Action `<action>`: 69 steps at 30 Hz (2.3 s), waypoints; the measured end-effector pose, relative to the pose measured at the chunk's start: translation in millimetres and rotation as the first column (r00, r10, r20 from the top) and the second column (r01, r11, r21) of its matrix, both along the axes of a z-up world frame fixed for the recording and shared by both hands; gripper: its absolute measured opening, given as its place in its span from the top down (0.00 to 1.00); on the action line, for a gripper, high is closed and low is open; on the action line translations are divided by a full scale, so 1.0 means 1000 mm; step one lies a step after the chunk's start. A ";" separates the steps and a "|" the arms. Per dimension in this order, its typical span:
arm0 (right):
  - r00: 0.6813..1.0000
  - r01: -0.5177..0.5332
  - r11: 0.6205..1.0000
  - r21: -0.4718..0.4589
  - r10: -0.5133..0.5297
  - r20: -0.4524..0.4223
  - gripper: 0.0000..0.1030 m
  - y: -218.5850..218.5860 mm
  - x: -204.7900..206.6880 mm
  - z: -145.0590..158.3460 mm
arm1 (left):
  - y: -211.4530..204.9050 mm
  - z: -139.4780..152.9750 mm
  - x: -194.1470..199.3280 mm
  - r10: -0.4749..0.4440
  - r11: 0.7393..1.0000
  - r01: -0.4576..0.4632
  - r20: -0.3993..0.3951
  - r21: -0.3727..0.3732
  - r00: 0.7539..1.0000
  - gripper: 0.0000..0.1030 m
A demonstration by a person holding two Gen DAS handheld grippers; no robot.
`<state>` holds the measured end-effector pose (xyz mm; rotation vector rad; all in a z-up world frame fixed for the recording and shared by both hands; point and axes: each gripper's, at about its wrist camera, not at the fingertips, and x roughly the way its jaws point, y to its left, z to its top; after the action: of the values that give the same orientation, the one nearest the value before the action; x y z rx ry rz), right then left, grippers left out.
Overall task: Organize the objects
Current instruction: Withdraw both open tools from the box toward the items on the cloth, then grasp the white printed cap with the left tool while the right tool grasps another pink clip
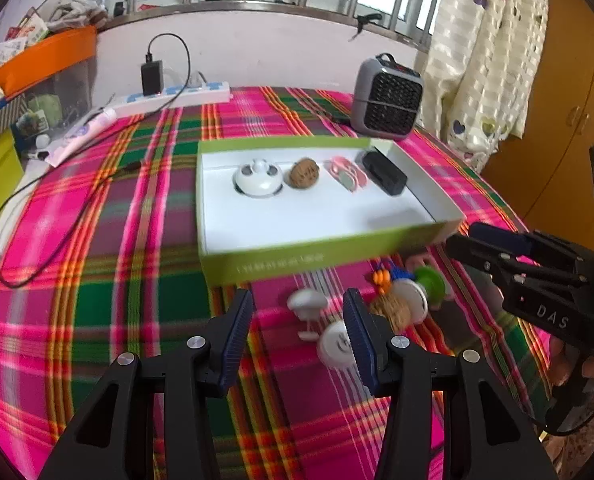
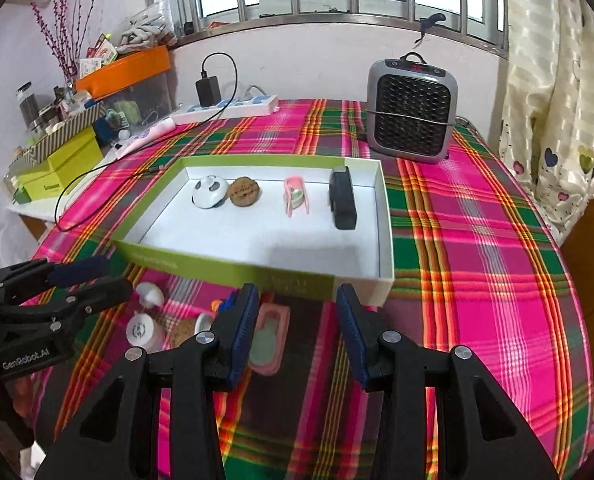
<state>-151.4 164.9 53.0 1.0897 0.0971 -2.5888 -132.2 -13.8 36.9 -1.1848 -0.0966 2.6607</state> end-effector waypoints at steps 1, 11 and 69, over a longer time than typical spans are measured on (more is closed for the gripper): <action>1.000 0.001 1.000 -0.005 -0.001 0.001 0.59 0.001 0.002 -0.001 | 0.002 -0.001 0.002 -0.004 1.000 0.004 0.000 0.001 1.000 0.56; 1.000 0.013 1.000 -0.017 -0.013 0.014 0.59 0.010 0.011 -0.007 | 0.014 -0.014 0.011 -0.044 0.999 0.044 0.025 0.001 0.999 0.56; 0.991 -0.062 0.994 -0.092 0.072 0.109 0.75 -0.003 -0.003 -0.025 | -0.001 -0.025 0.008 0.001 1.000 -0.001 0.056 0.012 0.998 0.58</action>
<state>-154.2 161.8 27.8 1.1761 -0.0068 -2.4422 -124.4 -14.5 12.2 -1.2556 -0.1222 2.6249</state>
